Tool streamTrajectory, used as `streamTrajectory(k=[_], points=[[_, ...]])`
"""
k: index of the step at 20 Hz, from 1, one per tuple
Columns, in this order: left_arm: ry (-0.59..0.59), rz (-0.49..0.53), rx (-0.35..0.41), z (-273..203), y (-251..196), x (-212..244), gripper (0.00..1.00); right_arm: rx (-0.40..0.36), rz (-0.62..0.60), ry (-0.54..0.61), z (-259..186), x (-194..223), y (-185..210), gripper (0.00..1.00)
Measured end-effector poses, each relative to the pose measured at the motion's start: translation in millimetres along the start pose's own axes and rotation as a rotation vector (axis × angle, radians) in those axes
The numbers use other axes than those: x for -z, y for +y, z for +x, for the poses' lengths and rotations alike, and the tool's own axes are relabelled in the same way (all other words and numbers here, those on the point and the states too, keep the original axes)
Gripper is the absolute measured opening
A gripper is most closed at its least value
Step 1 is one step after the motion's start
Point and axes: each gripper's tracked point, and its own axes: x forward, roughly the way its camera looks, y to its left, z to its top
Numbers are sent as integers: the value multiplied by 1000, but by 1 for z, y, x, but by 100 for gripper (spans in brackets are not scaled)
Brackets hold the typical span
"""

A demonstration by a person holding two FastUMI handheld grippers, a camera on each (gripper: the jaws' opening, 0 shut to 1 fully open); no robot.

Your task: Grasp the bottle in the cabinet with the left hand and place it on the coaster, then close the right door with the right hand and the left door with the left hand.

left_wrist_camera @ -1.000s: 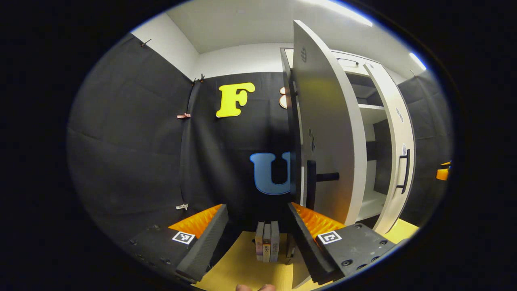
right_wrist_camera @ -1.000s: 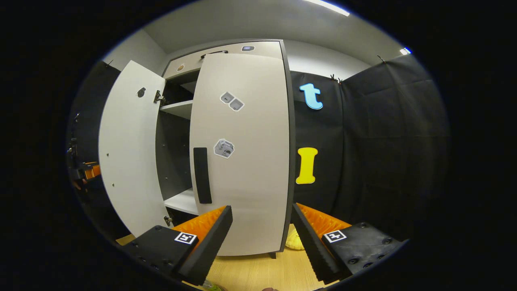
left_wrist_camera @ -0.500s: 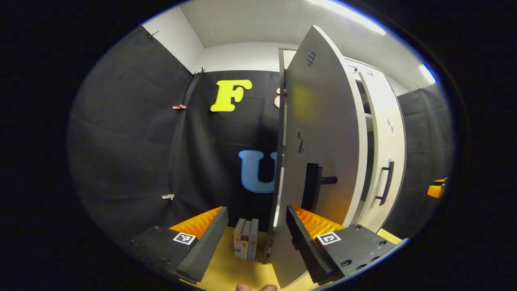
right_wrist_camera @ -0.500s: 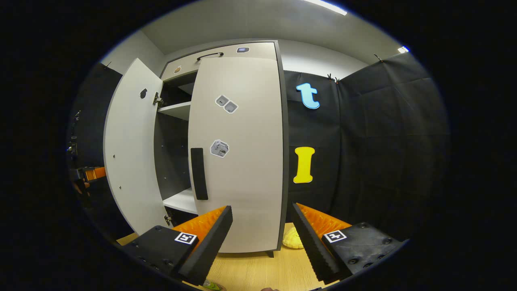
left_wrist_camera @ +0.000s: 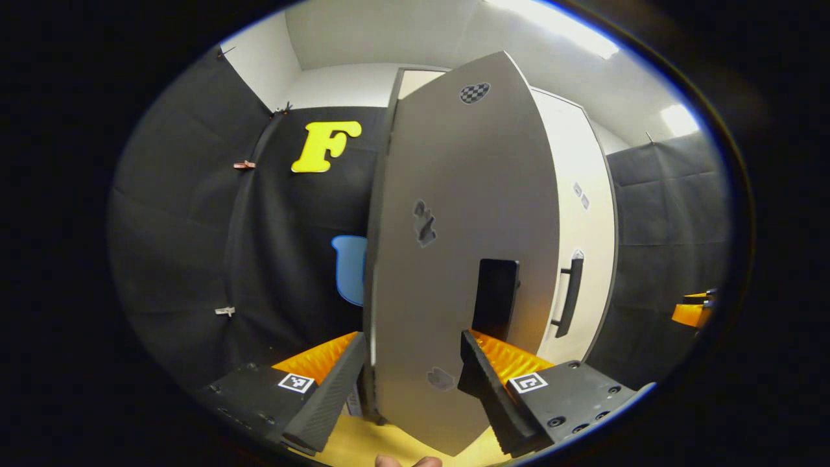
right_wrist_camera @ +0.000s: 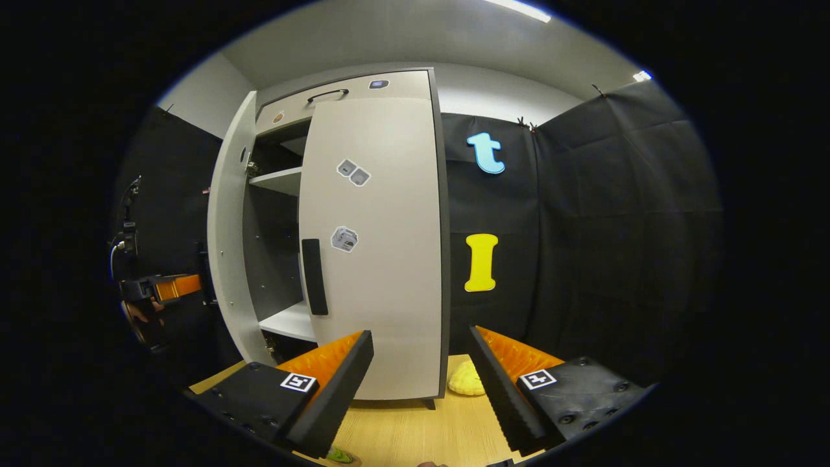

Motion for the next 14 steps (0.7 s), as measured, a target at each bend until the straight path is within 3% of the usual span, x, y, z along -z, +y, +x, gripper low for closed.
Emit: streamTrajectory(k=[3, 14], points=[[0, 12, 28, 14, -25, 2, 93, 14, 5, -4, -5, -4, -14, 98], [4, 24, 1, 30, -48, 7, 89, 15, 8, -16, -10, -15, -29, 98]])
